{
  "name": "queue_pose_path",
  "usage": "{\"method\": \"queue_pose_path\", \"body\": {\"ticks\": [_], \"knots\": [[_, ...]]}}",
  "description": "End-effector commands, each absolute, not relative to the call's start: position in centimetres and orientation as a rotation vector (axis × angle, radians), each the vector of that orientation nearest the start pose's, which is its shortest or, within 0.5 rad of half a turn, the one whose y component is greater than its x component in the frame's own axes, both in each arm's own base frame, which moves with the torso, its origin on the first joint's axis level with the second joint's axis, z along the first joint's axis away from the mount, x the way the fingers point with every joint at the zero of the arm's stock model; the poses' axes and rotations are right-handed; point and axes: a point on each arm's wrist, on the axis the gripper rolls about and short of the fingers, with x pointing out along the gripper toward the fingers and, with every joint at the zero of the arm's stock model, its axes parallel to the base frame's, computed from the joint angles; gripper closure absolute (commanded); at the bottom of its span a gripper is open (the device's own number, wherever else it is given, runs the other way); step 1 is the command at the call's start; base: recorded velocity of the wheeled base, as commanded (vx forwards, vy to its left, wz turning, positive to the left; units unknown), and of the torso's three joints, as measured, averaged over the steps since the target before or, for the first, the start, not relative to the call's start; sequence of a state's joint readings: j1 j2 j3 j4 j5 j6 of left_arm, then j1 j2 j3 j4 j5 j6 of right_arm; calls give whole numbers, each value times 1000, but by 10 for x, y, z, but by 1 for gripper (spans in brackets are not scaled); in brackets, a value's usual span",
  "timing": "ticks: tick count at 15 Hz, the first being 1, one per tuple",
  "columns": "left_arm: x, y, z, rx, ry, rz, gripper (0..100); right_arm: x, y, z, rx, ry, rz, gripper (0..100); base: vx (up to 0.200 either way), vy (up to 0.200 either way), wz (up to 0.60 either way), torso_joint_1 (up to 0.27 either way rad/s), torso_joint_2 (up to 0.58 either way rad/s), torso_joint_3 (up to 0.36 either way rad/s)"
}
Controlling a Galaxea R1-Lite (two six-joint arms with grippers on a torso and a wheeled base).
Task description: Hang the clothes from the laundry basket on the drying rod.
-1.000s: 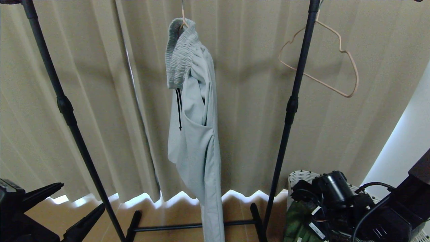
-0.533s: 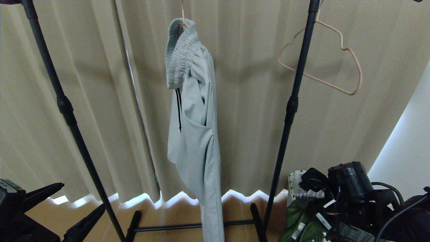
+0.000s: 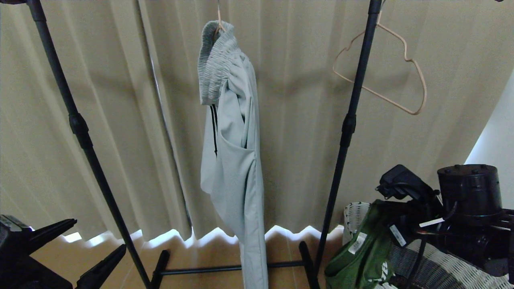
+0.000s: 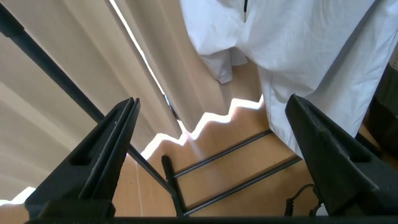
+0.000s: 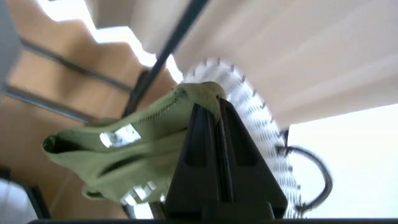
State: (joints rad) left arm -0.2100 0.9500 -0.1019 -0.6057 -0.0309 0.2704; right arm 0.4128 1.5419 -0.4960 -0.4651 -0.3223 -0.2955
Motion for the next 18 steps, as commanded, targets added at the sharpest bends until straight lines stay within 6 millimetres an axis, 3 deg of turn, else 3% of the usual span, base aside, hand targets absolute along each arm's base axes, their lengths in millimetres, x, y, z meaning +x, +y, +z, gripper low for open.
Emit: {"method": "queue_pose_path", "body": {"ticks": [1,6,12,14,18], "knots": [[92,-20,140,286,187,-270,0,207,85,142,-483,480,171,100,-200,0,0,7,2,-2],[91,-26,142,295,170,-330,0,210,100,154,-484,433,220,100,-200,0,0,-1,0,3],[85,-58,153,316,98,-655,0,205,123,181,-440,315,359,100,0,0,0,0,0,0],[98,-74,154,338,143,-714,0,201,130,194,-419,257,429,100,0,0,0,0,0,0],[137,-134,172,252,215,-831,0,201,168,213,-401,174,555,100,0,0,0,0,0,0]]}}
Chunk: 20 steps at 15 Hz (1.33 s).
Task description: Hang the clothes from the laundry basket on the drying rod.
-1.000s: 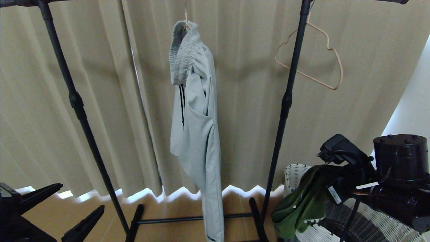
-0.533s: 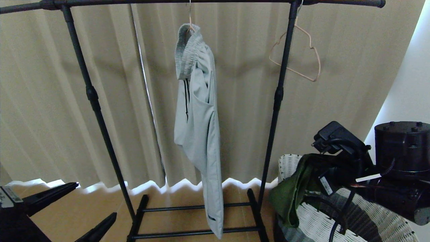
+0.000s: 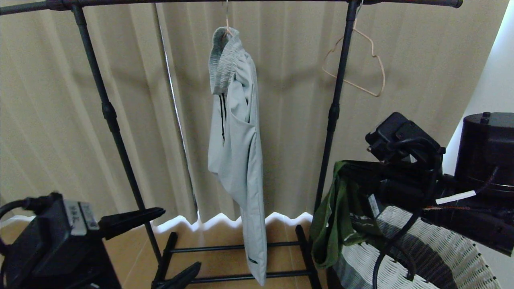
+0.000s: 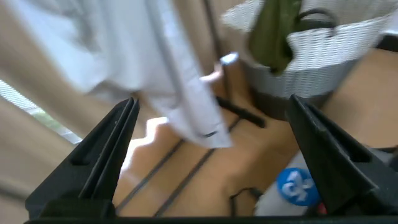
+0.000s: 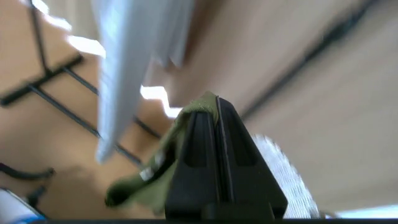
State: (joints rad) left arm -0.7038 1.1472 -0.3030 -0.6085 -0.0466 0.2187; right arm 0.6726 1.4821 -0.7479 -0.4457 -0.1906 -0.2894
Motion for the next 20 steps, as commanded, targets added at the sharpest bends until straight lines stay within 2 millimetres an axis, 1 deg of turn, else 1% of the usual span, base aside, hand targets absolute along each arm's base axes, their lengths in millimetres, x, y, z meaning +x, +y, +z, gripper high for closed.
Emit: {"method": "queue_pose_path", "body": {"ticks": [1,2,3,4,6,7,8,9,12,13,14,17,20], "knots": [[145,-152,175,201,244,-854,0,202,177,216,-397,161,578,100,0,0,0,0,0,0],[153,-165,173,158,279,-861,0,203,183,218,-393,154,592,100,0,0,0,0,0,0],[156,-174,171,134,302,-866,0,204,186,218,-388,154,601,100,0,0,0,0,0,0],[161,-192,167,84,349,-888,0,202,191,220,-355,153,617,100,0,0,0,0,0,0],[174,-215,156,44,382,-895,0,198,201,221,-345,146,649,100,0,0,0,0,0,0],[177,-219,153,40,378,-894,0,197,202,221,-344,145,655,100,0,0,0,0,0,0],[189,-232,144,30,365,-884,0,193,205,222,-337,142,669,100,0,0,0,0,0,0],[199,-238,134,38,376,-846,0,193,204,222,-333,144,668,100,0,0,0,0,0,0],[225,-245,115,59,396,-719,0,192,203,224,-332,138,667,100,0,0,0,0,0,0],[240,-248,108,52,381,-659,0,191,202,225,-329,134,666,100,0,0,0,0,0,0],[248,-250,104,38,377,-644,0,191,202,225,-329,134,666,100,0,0,0,0,0,0],[258,-253,90,37,405,-623,0,191,202,227,-326,128,666,100,0,0,0,0,0,0],[259,-251,86,38,417,-614,0,191,202,228,-324,124,665,100,0,0,0,0,0,0]]}}
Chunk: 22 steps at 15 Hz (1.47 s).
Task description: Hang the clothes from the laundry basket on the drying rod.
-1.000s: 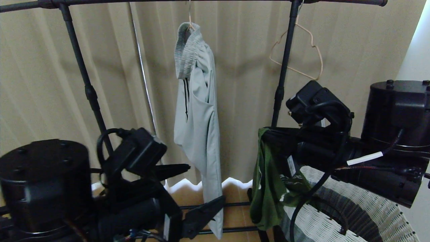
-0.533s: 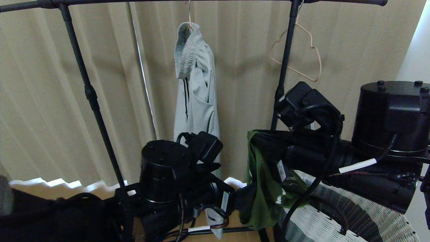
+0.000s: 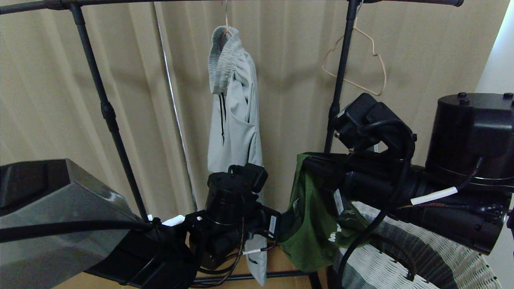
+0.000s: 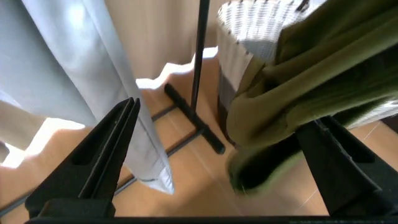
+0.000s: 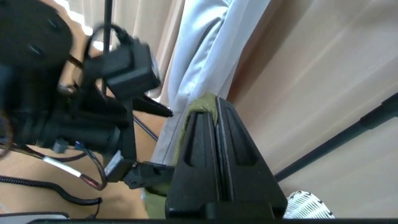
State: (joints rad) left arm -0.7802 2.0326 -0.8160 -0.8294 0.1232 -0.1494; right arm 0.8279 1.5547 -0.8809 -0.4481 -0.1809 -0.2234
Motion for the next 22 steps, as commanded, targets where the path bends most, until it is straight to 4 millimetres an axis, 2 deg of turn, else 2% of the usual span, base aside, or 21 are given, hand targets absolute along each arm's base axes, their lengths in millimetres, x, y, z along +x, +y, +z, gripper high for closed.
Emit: {"method": "queue_pose_path", "body": {"ticks": [1,4,8,12,17,19,22], "knots": [[258,-246,80,52,440,-605,0,191,202,233,-315,108,664,100,0,0,0,0,0,0],[251,-238,70,73,467,-603,0,189,198,238,-307,93,656,100,0,0,0,0,0,0],[252,-242,67,37,414,-623,0,188,196,240,-303,86,657,100,0,0,0,0,0,0],[236,-230,68,-9,311,-708,0,190,198,238,-305,94,658,100,0,0,0,0,0,0],[210,-203,87,18,286,-714,0,192,196,239,-303,94,645,100,0,0,0,0,0,0],[206,-199,89,18,285,-713,0,193,195,239,-302,94,641,100,0,0,0,0,0,0],[194,-188,109,-11,229,-725,0,192,193,240,-300,90,636,100,0,0,0,0,0,0]]}}
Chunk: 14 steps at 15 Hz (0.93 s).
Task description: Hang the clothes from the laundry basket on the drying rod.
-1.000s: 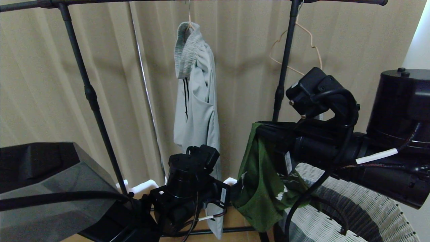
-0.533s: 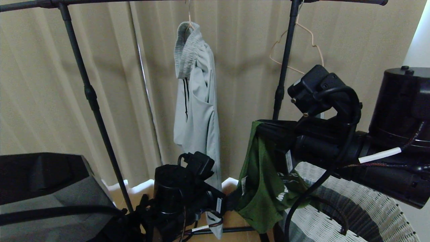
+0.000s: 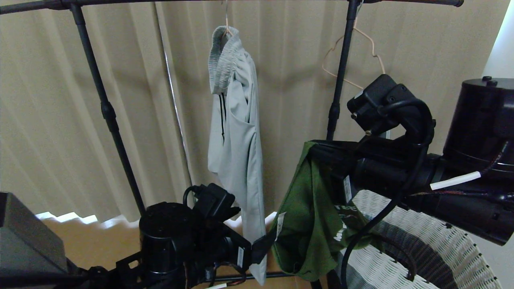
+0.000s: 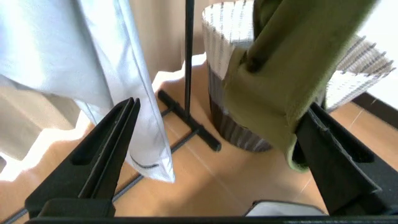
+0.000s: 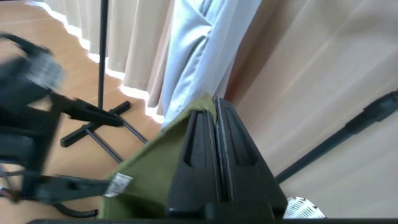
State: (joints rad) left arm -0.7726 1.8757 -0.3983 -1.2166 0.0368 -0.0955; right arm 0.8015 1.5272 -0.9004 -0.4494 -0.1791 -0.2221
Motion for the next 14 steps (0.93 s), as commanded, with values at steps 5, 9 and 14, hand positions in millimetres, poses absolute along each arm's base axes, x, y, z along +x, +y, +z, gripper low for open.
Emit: {"method": "queue_pose_path", "body": {"ticks": [5,9,14], "knots": [[185,-177,123,-26,185,-728,0,194,192,242,-299,86,628,100,0,0,0,0,0,0],[174,-200,130,-40,159,-819,0,194,192,245,-294,77,628,100,0,0,0,0,0,0],[205,-235,98,-9,224,-804,0,192,192,253,-276,48,652,100,0,0,0,0,0,0]]}}
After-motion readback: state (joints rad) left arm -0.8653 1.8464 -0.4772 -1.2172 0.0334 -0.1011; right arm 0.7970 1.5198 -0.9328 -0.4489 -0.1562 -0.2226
